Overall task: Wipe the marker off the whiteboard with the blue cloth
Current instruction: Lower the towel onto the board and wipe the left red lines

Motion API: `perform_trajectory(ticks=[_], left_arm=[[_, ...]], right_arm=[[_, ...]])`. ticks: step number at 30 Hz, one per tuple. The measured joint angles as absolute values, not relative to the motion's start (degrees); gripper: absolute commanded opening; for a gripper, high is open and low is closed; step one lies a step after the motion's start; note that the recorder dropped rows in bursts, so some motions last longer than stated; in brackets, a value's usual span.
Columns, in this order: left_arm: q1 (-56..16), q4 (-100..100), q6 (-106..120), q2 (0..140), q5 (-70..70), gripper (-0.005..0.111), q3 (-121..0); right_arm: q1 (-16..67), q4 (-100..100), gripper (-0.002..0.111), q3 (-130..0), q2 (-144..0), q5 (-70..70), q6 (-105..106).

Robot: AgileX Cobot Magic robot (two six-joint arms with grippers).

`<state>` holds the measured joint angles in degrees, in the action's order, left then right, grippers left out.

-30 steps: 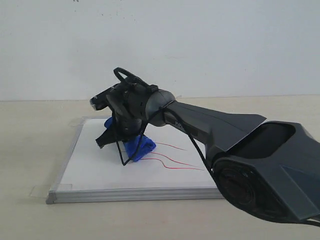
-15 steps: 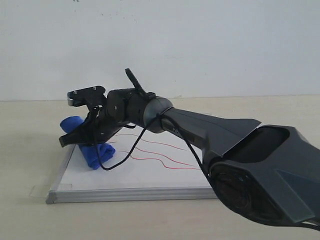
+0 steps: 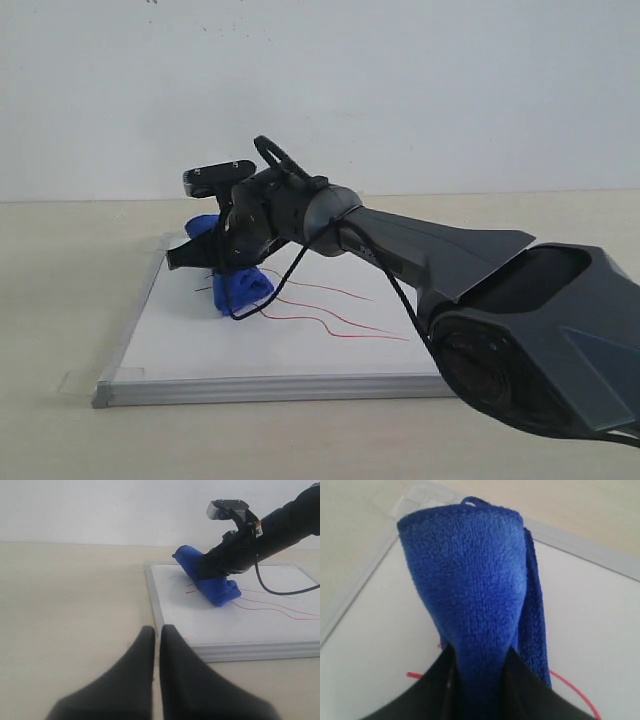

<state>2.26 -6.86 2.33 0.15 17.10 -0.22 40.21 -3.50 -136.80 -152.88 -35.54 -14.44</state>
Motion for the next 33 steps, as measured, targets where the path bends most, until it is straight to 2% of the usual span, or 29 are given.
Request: perform_trajectory(ticks=[9, 15, 25, 33], left_arm=[[2.3, -6.9, 2.3, 0.2, 17.1, 0.004, -0.2], [2.3, -6.9, 2.3, 0.2, 17.1, 0.004, -0.2], [2.3, -6.9, 2.3, 0.2, 17.1, 0.004, -0.2], [2.3, -6.9, 2.3, 0.2, 17.1, 0.004, -0.2]], right_arm=[[42.9, 7.3, 0.0, -136.8, -152.9, -32.5, 9.3], [42.8, 7.9, 0.0, -136.8, -153.1, -29.4, 12.7], [42.4, 6.2, 0.0, -137.1, -155.6, -28.7, 11.4], [42.6, -9.9, 0.0, -140.1, -155.7, -36.3, -7.0]])
